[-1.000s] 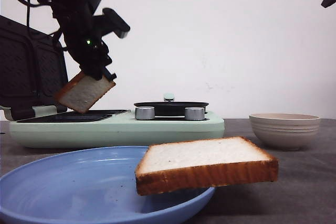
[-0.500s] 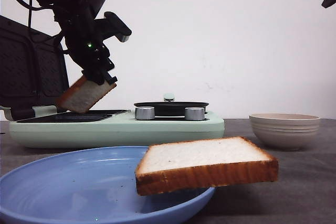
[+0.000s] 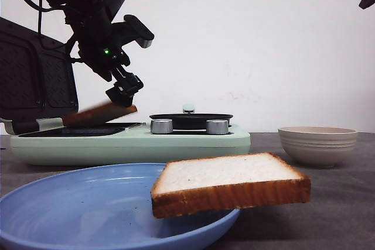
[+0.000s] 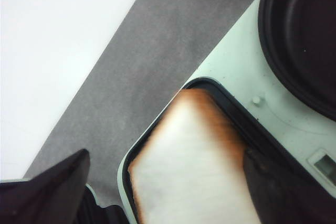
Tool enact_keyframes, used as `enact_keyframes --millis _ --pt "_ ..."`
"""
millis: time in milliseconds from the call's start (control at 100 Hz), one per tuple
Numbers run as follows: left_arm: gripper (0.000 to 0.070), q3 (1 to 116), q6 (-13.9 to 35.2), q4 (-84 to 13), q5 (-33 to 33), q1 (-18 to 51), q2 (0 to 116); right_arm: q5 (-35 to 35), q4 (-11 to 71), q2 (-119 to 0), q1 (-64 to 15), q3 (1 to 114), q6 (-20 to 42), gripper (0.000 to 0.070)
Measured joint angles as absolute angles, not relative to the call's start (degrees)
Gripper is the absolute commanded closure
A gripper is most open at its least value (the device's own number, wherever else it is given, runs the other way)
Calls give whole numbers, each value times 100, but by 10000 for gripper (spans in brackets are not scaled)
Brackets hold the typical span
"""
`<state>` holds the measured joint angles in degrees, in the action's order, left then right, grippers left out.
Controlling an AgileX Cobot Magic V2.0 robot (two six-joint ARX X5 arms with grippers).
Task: Make breakfast with bread and shrimp
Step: 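Lower the bread into the farther press tray and open left gripper, then raise the left gripper away from the press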
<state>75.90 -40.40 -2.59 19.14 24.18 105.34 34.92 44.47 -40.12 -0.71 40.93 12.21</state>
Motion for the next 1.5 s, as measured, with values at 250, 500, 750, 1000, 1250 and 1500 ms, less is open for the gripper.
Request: enact_keyframes --millis 250,500,750,1000,1250,1500 --pt "57 7590 -3916 -261 1806 2418 10534 3492 4447 -4012 -71 4093 1221 128" --pt "62 8211 -3225 -954 1682 2418 10545 3492 4447 -4012 -71 4093 1221 128" --pt "63 9247 -2189 -2078 1374 2412 10536 3551 4445 -4012 -71 4093 1221 128" --pt "63 9312 -1450 -2683 917 2340 10022 3758 4445 -4012 -71 4093 1221 128" --pt "63 9314 -711 -3249 -178 1957 9312 3723 4447 -4012 -71 4093 1219 128" --pt "63 9065 -493 -3500 -663 1741 8637 3566 4497 -4012 -71 4093 1216 128"
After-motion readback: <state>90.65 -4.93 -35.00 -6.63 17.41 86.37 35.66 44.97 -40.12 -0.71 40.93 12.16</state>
